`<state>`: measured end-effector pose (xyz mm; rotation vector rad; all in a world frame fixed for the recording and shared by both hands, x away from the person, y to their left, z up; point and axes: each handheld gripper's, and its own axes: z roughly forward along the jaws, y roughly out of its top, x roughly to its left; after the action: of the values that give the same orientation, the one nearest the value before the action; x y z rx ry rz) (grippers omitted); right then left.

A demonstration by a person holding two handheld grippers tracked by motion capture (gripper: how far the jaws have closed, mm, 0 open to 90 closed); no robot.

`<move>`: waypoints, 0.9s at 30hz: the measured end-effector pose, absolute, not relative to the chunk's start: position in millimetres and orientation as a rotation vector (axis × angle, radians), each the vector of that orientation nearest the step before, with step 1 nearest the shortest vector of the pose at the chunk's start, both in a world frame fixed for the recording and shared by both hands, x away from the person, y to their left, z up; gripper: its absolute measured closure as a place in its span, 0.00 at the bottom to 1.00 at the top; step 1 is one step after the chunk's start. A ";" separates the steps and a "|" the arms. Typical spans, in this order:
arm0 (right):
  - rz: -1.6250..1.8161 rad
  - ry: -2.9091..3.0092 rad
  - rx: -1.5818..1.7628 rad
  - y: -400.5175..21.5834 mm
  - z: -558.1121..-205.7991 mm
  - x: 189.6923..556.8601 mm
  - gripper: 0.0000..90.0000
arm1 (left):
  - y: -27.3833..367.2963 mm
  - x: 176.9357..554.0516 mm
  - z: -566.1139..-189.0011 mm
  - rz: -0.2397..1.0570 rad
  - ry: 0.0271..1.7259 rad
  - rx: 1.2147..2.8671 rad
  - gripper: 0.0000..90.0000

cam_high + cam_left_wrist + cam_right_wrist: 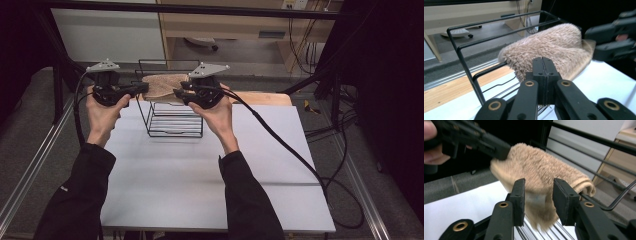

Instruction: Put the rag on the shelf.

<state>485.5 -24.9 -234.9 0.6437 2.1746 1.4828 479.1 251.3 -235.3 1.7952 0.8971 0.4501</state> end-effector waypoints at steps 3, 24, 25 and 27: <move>1.513 2.159 0.659 -27.7 -231.1 485.8 0.70 | 251.9 479.0 -240.5 0.456 0.894 1.803 1.00; 1.436 2.184 0.782 -25.0 -253.0 494.2 0.95 | 251.4 475.3 -263.0 0.526 0.889 1.827 0.96; 1.445 2.182 0.783 -26.3 -252.0 492.6 0.93 | 252.5 473.7 -263.4 0.527 0.891 1.826 0.95; 1.461 2.177 0.780 -29.0 -249.7 489.6 0.91 | 254.8 470.0 -264.2 0.531 0.897 1.827 0.92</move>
<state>489.6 -29.0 -249.7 0.7796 2.1772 1.4611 470.0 254.8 -264.2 1.8265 0.8969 0.5313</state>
